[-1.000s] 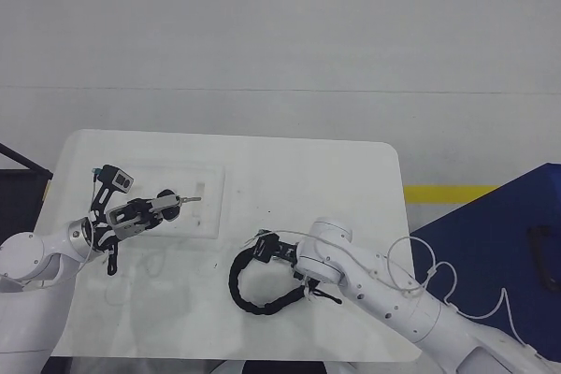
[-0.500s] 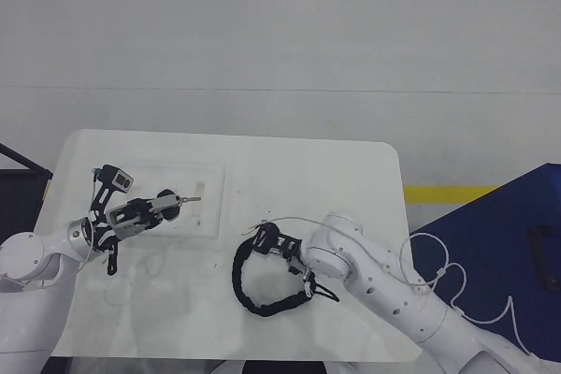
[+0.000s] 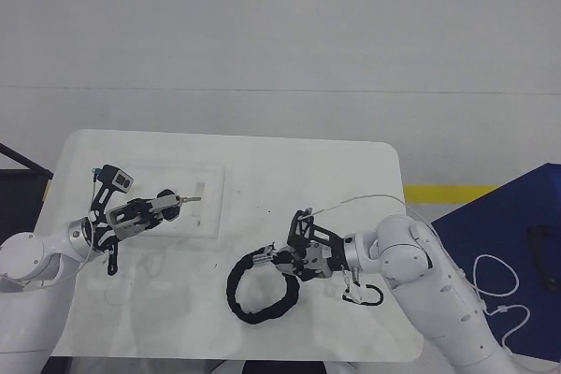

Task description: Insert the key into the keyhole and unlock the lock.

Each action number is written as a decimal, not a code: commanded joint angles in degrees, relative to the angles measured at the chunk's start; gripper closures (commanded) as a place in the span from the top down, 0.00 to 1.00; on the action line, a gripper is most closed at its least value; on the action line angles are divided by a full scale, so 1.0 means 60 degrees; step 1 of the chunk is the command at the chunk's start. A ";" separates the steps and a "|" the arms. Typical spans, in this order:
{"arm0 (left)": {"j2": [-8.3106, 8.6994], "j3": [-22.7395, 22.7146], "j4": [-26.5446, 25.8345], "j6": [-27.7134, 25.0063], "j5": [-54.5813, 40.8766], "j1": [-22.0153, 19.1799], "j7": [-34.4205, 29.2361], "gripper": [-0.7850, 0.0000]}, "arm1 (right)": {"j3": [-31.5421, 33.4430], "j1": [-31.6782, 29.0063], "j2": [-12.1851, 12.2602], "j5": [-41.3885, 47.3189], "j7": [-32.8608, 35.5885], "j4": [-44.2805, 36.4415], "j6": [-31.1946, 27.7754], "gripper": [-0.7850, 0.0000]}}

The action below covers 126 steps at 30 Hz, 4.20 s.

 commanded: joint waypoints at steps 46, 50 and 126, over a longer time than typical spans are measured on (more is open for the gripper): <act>0.0000 0.0000 0.0000 0.0000 0.0000 0.0000 0.0000 0.00 | -0.1169 0.0760 -0.0281 1.2318 0.0738 0.2811 0.0427 0.00; 0.0000 0.0000 0.0000 0.0000 0.0000 0.0000 0.0000 0.00 | -0.1169 0.0760 -0.0281 1.2318 0.0738 0.2811 0.0427 0.00; -0.0013 0.0590 -0.1578 0.1182 -0.0336 0.0606 -0.0226 0.00 | -0.1138 -0.0021 -0.0358 0.8300 -0.2228 0.1993 -0.0137 0.00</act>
